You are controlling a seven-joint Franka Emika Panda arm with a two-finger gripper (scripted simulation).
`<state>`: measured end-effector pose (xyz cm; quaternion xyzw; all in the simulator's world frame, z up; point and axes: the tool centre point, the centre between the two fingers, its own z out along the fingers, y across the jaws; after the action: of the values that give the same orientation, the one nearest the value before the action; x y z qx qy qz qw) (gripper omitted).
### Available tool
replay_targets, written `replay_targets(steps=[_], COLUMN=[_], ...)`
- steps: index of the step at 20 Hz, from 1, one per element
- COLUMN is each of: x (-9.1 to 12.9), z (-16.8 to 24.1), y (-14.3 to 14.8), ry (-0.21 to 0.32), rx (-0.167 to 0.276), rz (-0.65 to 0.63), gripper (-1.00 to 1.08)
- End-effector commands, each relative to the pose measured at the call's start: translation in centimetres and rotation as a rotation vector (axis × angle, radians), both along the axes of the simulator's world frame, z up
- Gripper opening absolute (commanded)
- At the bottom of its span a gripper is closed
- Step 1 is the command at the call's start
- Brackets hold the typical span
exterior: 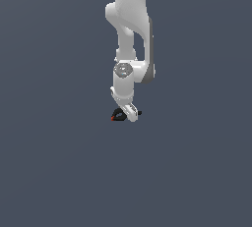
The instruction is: Pick up the object and move it to a goal position.
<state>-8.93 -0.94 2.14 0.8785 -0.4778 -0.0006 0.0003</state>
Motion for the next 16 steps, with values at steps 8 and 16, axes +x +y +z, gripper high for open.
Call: replay_targets(steps=[8,16], x=[0.05,0.29], z=[-0.23,0.31], y=[0.01,0.41], ry=[-0.001,-0.003], rx=[0.000,0.001], rz=[0.000,0.000], gripper=[-1.00,-1.00])
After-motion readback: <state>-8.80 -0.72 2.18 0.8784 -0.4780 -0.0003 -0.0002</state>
